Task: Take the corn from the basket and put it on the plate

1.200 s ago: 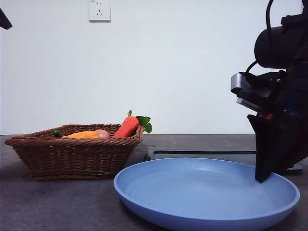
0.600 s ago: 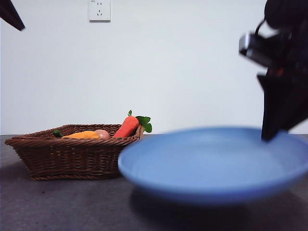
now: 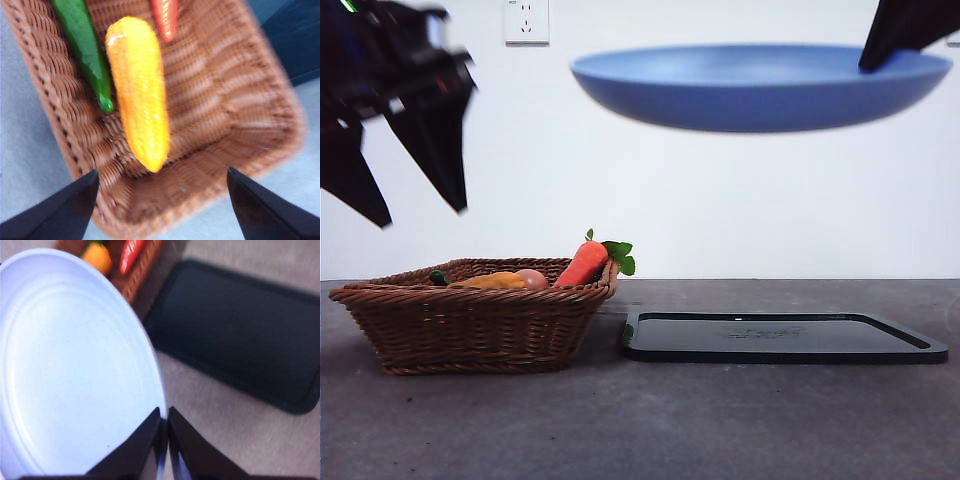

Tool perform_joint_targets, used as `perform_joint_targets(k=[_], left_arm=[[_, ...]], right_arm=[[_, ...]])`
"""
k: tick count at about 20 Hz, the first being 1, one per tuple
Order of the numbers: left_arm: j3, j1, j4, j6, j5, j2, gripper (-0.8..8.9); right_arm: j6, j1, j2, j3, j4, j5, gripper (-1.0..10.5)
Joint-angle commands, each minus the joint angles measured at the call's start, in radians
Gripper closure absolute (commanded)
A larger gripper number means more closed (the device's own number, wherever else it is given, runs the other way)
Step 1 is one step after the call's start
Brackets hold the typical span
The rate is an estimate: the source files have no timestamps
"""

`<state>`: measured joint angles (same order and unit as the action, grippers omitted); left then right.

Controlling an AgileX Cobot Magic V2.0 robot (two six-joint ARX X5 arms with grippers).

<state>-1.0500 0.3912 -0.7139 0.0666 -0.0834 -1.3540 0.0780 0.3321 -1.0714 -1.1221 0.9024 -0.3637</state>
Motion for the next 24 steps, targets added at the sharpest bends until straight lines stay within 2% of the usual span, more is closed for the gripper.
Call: perform_joint_targets(k=[1,5,12,16,19,24], left_arm=[[-0.06,0.025,0.008,-0.03,0.042,-0.109,3.98],[-0.111,0.047,0.047,-0.032,0.091,-0.252,3.98],[-0.112,0.048,0.132,-0.03,0.105,-0.355,3.99],[-0.112,0.048,0.14,-0.021,0.108,-0.383,4.95],[-0.112,0.048,0.134,0.007,0.108,-0.383,6.12],[-0.124,0.048,0.09,0.052,0.106,-0.355,6.21]], right_arm=[[0.0,0.003,0.003,-0.031,-0.007,-0.003,9.4],[0.0,0.003,0.003,-0.032,-0.003,-0.002,9.4],[0.0,0.003,0.003,-0.032,-0.01,-0.002,9.4],[0.0,0.003,0.003,-0.032,-0.011,-0.002,9.4],[-0.001,0.003,0.003,-0.032,-0.012,-0.002,9.4],[-0.001,0.003,0.002,-0.032,-0.012,0.0,9.4]])
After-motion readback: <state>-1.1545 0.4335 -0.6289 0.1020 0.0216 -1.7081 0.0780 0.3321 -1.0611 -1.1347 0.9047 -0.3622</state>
